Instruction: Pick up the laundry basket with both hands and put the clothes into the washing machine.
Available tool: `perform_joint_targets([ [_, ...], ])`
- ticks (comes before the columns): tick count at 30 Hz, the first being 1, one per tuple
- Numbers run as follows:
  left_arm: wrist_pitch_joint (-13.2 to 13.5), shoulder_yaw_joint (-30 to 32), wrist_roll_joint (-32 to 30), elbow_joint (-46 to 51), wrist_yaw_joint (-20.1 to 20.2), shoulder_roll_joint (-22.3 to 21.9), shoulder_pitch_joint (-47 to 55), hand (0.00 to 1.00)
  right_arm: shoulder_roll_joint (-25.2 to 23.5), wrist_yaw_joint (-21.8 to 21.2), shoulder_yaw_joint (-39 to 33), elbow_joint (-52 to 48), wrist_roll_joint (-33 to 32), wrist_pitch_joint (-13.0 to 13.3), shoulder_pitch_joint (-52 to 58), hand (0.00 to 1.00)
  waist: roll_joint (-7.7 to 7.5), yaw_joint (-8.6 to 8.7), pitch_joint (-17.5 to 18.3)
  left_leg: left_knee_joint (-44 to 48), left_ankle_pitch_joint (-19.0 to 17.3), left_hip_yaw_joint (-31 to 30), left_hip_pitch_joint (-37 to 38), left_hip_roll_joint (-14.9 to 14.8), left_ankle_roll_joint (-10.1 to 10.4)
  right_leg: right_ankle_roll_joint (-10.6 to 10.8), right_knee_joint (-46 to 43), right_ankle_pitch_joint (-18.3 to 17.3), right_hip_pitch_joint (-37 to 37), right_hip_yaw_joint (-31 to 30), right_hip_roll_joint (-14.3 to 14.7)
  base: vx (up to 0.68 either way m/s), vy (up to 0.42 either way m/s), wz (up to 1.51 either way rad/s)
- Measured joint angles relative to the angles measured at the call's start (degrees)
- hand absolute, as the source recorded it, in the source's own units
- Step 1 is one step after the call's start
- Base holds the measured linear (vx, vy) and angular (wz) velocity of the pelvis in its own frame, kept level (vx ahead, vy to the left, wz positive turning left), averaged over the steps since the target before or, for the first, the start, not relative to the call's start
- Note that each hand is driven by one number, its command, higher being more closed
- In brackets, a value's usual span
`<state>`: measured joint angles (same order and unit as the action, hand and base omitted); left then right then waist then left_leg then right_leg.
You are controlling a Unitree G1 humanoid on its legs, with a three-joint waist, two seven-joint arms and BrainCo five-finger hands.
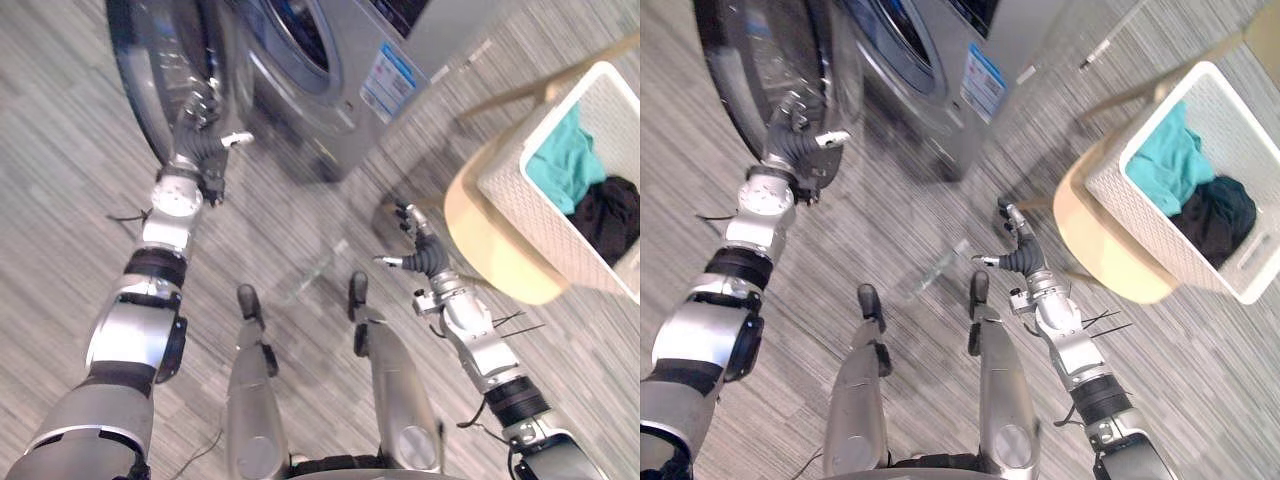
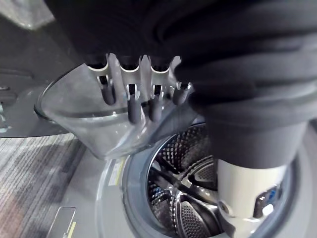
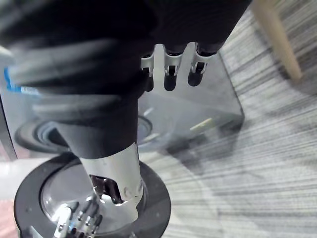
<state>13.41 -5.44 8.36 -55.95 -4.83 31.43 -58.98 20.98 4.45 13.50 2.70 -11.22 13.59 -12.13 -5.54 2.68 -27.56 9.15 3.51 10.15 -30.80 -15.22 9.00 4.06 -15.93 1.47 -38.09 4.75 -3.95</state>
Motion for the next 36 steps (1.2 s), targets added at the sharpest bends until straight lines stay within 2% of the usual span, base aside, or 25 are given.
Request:
perform_joint_targets([
  [3, -0.7, 5.5, -0.2, 0.5, 0.3, 1.1, -0.1, 0.0, 0.2, -1.6, -1.6, -11.1, -2.2, 1.9, 7.3, 0.0, -0.65, -0.2, -0.3, 1.8, -0.5, 1.3, -1.5, -2.1, 0.3, -0.5, 2.3, 1.9, -0.1, 0.1, 1.1, -0.06, -0.027, -0.28],
  [5, -1.3, 6.8, -0.7, 1.6, 0.6, 1.6, -0.1, 0.0, 0.2, -2.0, -2.2, -14.3, -2.7, 2.5, 9.7, 0.0, -1.19, -0.47, -0.5, 2.0, -0.5, 1.5, -1.5, -2.7, 0.3, -1.2, 2.9, 2.4, 0.1, 0.2, 1.5, 0.0, -0.027, -0.06],
  [10, -2.0, 9.1, -1.4, 3.1, 0.7, 1.8, 0.0, 0.0, -0.8, -1.9, -2.5, -16.5, -3.5, 2.8, 12.4, 0.0, -1.34, -0.79, -0.6, 2.0, -0.5, 1.8, -1.6, -2.9, 0.3, -1.9, 4.1, 3.5, 0.8, 0.3, 1.7, 0.03, 0.003, -0.01],
  [14, -2.0, 15.1, -2.2, 5.5, -1.0, 0.7, 4.4, 0.0, -4.0, -1.2, -2.7, -17.7, -2.8, 2.8, 14.4, 0.0, -1.32, -1.75, -0.6, 2.1, -0.5, 2.9, 1.1, -2.9, 0.2, -1.7, 3.5, 3.4, 2.4, 0.1, 1.6, 0.06, 0.004, -0.08],
  [19, -2.7, 21.7, -4.8, 6.1, -5.4, 0.4, 14.3, 0.0, -6.0, 0.7, -5.0, -17.6, -0.4, 2.9, 15.7, 0.0, -1.25, -2.51, -0.6, 1.7, -0.6, 4.0, 5.3, -2.0, 0.2, -1.5, -1.3, -0.6, 4.2, 0.3, 0.3, 0.04, -0.01, 0.07],
  [21, -3.9, 26.4, -7.0, 6.5, -8.6, -0.1, 20.5, 0.0, -6.6, 0.9, -6.7, -17.2, 0.5, 2.9, 17.4, 0.0, -0.94, -3.62, -0.8, 1.8, -1.9, 4.3, 7.1, -1.6, 0.1, -1.2, -4.1, -2.7, 4.7, 0.3, -0.4, 0.02, -0.016, 0.12],
  [24, -5.8, 29.9, -8.6, 6.5, -10.9, -1.4, 26.2, 0.0, -7.2, 0.8, -7.0, -15.7, 0.6, 2.9, 18.7, 0.0, -0.69, -3.84, -0.9, 1.7, -2.2, 4.2, 9.6, -0.5, -0.2, -0.9, -6.0, -4.1, 6.3, 0.3, -1.6, 0.01, -0.005, 0.13],
  [27, -6.4, 30.0, -9.4, 6.5, -11.6, -3.5, 30.7, 0.0, -7.2, 0.7, -7.0, -12.5, 0.9, 2.9, 18.7, 0.0, -0.35, -4.09, -0.9, 1.7, -2.7, 4.1, 11.3, 0.6, -0.6, -0.3, -6.8, -4.8, 7.7, 0.3, -2.7, 0.0, -0.002, 0.09],
  [30, -6.5, 27.4, -10.8, 7.0, -11.3, -7.7, 35.9, 0.0, -7.5, 0.6, -7.6, -10.0, 1.2, 2.4, 18.8, 0.0, 0.59, -3.84, -0.4, 2.2, -3.5, 4.5, 13.1, 1.7, -1.2, 0.0, -6.1, -4.7, 9.5, -0.5, -3.2, 0.01, 0.012, -0.07],
  [33, -6.3, 19.8, -10.8, 8.9, -8.1, -14.0, 44.8, 0.0, -7.5, 0.3, -9.1, -5.6, 1.3, 2.0, 18.0, 0.0, 2.39, -3.42, 1.8, 4.7, -6.5, 7.2, 15.4, 1.6, -1.7, 0.5, -3.5, -3.0, 11.7, -3.9, -2.1, 0.03, 0.048, -0.63],
  [35, -5.3, 13.3, -10.8, 12.8, -3.2, -20.6, 53.3, 0.0, -7.4, 0.3, -10.4, -2.1, 2.0, 0.9, 17.1, 0.0, 4.46, -3.27, 4.5, 7.1, -10.0, 11.0, 18.3, 1.1, -2.3, 1.6, 1.8, 0.6, 14.4, -9.2, -0.4, 0.05, 0.111, -1.22],
  [36, -5.2, 11.8, -10.8, 13.4, -2.1, -21.9, 54.8, 0.0, -7.4, 0.3, -10.6, -1.5, 2.5, 0.8, 16.7, 0.0, 4.91, -3.27, 5.1, 7.6, -11.0, 11.8, 19.2, 0.9, -2.3, 1.8, 3.1, 1.3, 15.0, -10.4, -0.1, 0.05, 0.14, -1.2],
])
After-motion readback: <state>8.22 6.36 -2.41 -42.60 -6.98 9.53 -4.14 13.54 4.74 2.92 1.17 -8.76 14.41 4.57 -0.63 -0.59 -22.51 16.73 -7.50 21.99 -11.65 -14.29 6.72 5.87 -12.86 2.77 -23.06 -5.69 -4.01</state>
